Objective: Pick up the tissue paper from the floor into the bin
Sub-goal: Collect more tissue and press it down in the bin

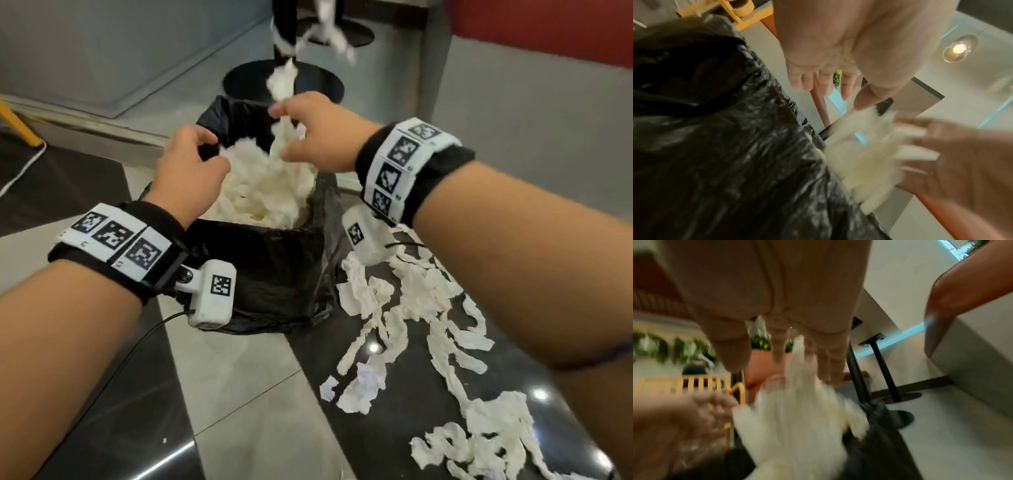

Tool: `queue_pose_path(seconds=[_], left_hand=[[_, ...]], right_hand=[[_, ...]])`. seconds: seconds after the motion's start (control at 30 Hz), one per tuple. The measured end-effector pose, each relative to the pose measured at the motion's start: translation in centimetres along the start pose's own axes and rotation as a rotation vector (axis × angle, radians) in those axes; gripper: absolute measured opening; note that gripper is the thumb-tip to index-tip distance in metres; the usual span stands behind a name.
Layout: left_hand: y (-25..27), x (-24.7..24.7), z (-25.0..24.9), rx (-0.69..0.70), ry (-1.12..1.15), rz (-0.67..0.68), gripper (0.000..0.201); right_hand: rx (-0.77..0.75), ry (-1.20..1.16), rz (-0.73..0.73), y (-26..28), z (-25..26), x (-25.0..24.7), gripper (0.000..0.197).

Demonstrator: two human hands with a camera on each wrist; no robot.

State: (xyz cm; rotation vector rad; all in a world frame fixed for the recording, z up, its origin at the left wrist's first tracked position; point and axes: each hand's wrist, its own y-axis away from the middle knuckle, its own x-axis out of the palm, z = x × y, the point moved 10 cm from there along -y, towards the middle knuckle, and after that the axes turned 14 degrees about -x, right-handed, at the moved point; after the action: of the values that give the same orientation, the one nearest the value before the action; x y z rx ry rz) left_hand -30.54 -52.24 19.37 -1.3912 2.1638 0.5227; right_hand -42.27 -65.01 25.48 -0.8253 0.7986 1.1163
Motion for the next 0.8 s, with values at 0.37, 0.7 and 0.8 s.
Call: queue_pose_path(seconds=[0.37,0.7,0.8], left_hand=[[23.4,18.8,-1.8,0.993,-0.504,0.756,0.026],[30.1,31.0,16.5,0.845,-1.240,1.126,0.076],[29.3,31.2,16.3,0.865,-1.201,1.134,0.046]], right_hand=[[0.236,0.267,0.836,32.5,-14.6,13.1,0.050],[0.131,0.153,1.055,48.0,-12.5,22.7,0.093],[0.128,0.157,1.061,48.6,-12.7,23.2,0.089]])
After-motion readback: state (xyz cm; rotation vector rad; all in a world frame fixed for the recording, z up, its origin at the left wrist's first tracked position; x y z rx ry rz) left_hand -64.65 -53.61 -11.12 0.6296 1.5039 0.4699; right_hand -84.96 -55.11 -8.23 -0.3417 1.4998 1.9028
